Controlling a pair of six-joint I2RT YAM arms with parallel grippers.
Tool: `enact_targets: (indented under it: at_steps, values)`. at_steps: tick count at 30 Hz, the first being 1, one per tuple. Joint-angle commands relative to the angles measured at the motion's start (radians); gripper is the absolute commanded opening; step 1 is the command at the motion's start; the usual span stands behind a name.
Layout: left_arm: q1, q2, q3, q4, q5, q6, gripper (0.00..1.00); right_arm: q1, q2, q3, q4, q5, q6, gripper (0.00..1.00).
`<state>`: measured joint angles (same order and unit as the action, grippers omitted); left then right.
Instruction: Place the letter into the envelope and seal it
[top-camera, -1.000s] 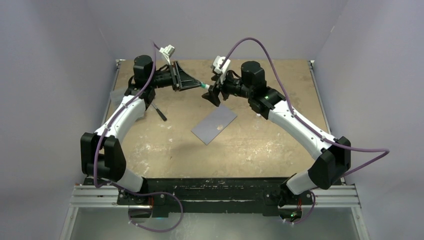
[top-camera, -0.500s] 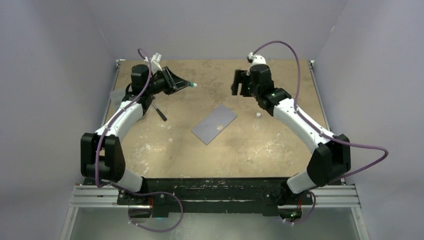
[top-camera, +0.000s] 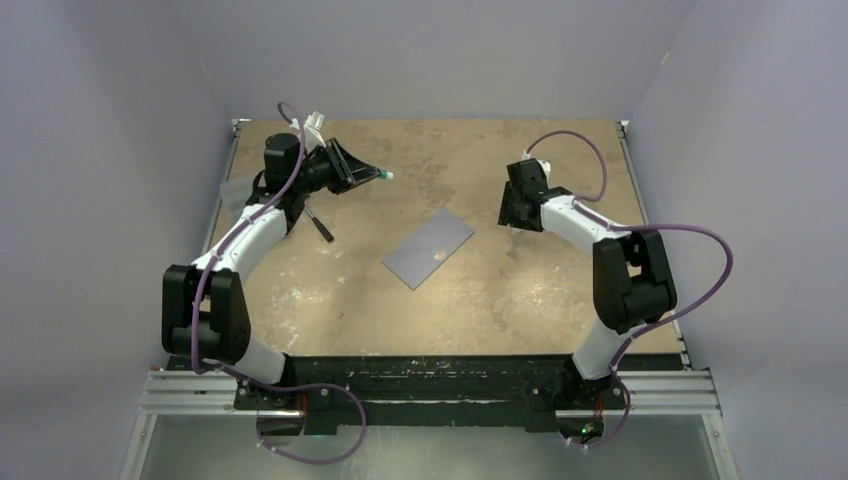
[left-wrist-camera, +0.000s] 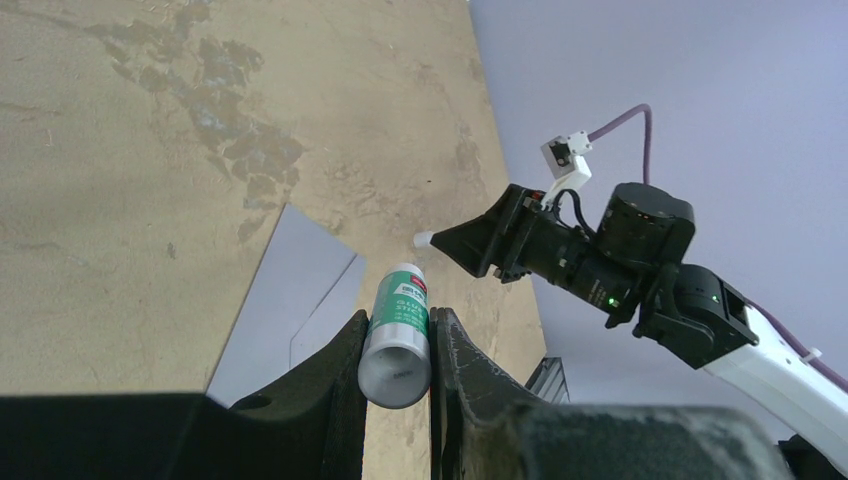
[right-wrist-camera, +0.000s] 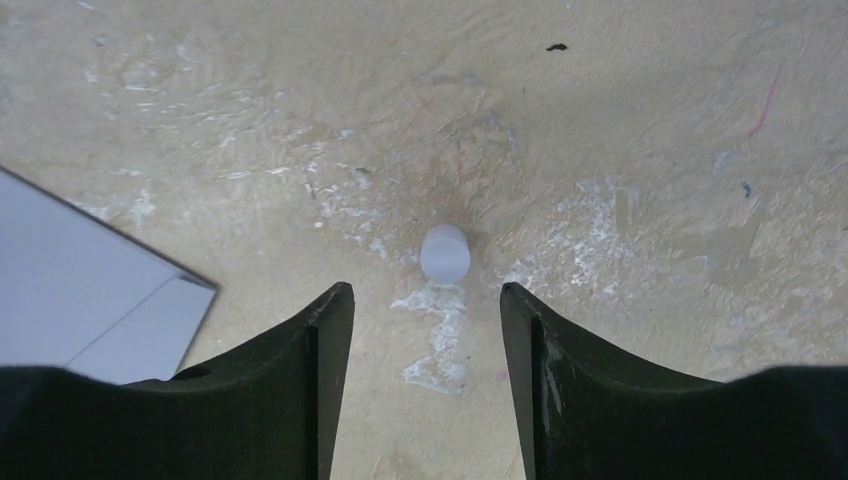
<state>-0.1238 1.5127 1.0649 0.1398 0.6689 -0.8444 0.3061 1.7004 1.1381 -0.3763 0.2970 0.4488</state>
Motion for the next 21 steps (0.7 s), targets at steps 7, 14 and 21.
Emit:
enact_targets:
  at_steps: [7, 14, 21]
  values:
    - [0.001, 0.028, 0.032, 0.015, 0.024, 0.029, 0.00, -0.037, 0.084, -0.006, 0.088, 0.004, 0.007, 0.56]
    - [0.001, 0.040, 0.048, 0.012, 0.026, 0.027, 0.00, -0.049, 0.118, 0.000, 0.112, -0.024, -0.006, 0.43]
    - [0.001, 0.046, 0.050, 0.020, 0.032, 0.014, 0.00, -0.051, 0.115, 0.012, 0.110, -0.029, -0.019, 0.16]
